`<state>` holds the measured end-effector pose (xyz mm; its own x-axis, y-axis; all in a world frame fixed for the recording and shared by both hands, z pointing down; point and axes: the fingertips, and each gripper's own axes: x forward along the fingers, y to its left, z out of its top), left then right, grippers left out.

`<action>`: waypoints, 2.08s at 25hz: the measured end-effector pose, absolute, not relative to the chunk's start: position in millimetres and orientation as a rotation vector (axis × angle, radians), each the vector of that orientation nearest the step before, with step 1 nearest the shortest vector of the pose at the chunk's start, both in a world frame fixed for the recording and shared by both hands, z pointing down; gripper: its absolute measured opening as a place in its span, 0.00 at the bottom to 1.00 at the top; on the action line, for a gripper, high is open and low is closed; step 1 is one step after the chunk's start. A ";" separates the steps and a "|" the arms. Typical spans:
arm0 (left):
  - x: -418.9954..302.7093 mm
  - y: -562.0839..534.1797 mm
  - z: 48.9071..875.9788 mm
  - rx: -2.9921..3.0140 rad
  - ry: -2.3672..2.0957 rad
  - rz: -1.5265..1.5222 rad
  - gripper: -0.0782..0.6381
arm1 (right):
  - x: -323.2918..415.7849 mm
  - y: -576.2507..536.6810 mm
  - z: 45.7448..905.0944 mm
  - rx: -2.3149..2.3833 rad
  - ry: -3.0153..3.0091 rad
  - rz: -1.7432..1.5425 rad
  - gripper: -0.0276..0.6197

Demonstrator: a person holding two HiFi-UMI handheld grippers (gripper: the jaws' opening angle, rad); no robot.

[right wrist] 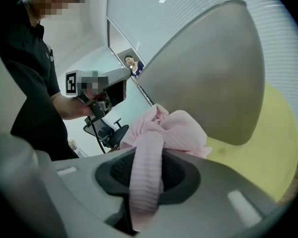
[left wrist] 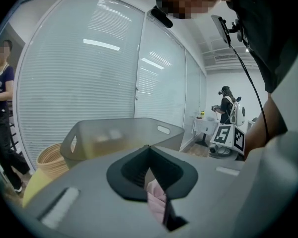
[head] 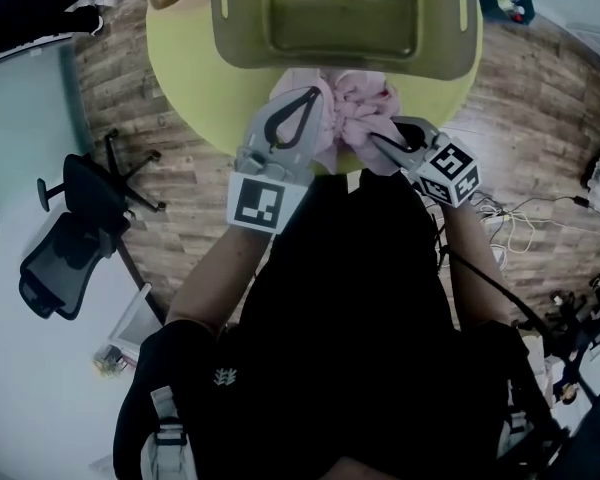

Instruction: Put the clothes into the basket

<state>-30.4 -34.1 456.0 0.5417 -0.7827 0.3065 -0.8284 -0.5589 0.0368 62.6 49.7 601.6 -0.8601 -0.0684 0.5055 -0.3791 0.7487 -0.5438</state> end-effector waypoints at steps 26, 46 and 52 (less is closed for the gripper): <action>-94.6 -10.0 345.6 2.648 -1.578 0.165 0.12 | 2.3 61.7 422.8 0.123 -2.710 0.759 0.19; -131.8 -16.4 276.6 2.635 -1.756 0.077 0.12 | -2.4 29.8 316.9 0.099 -2.889 0.598 0.19; -141.2 -16.6 260.6 2.626 -1.817 0.047 0.12 | 0.5 23.9 290.9 0.078 -2.954 0.589 0.19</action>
